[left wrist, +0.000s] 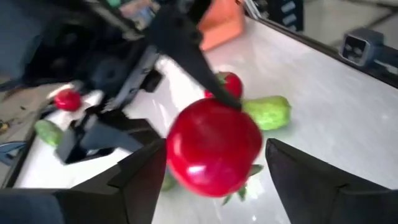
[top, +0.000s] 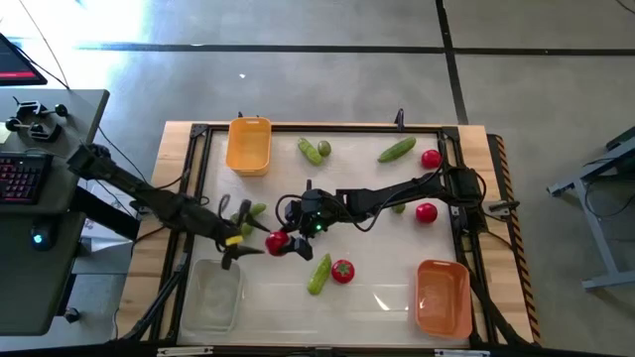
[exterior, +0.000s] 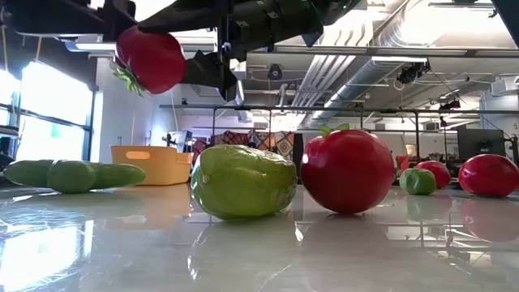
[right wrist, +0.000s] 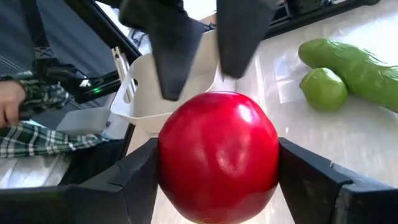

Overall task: Sort produce into baskets
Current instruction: Put the red tomato into the gray bin

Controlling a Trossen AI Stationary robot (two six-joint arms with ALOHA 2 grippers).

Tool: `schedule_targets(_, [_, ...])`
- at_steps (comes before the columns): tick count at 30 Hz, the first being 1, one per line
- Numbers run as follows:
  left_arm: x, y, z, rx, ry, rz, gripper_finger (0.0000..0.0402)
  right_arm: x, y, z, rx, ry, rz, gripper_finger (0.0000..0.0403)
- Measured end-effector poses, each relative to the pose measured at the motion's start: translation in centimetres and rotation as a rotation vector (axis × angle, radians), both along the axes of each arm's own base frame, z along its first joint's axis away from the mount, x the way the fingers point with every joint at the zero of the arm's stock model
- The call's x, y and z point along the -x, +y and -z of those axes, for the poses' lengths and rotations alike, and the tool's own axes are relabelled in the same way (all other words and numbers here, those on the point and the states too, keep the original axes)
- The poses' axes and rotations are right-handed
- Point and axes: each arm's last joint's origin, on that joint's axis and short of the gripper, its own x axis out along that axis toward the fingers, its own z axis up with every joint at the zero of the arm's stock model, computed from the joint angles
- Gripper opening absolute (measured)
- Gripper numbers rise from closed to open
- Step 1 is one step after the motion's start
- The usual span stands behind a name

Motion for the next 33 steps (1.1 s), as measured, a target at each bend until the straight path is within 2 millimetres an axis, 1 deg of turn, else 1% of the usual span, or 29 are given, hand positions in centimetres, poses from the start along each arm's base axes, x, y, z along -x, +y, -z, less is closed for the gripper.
schedule_targets(3, [-0.7, -1.0, -0.4, -0.046, 0.028, 0.007, 0.0286, 0.0, 0.0, 0.0, -0.001, 0.002, -0.003, 0.026])
schedule_targets(7, [-1.6, -2.0, -0.3, -0.164, 0.039, -0.02, 0.0297, 0.0, 0.0, 0.0, 0.002, 0.0, -0.008, 0.026])
schedule_targets(12, [-2.4, -2.9, 0.4, -0.301, 0.063, -0.034, 0.0301, 0.0, 0.0, 0.1, 0.003, 0.001, -0.009, 0.026])
schedule_targets(17, [-2.7, -3.2, 1.1, -0.416, 0.075, -0.069, 0.0301, 0.0, 0.0, 0.1, 0.002, 0.005, -0.011, 0.026])
schedule_targets(28, [-3.1, -3.4, 1.8, -0.447, 0.092, -0.067, 0.03, 0.0, 0.1, 0.2, 0.019, 0.002, -0.025, 0.026])
schedule_targets(33, [-3.2, -3.4, 2.0, -0.461, 0.102, -0.061, 0.0284, 0.1, 0.7, 0.3, 0.06, -0.003, -0.001, 0.0269])
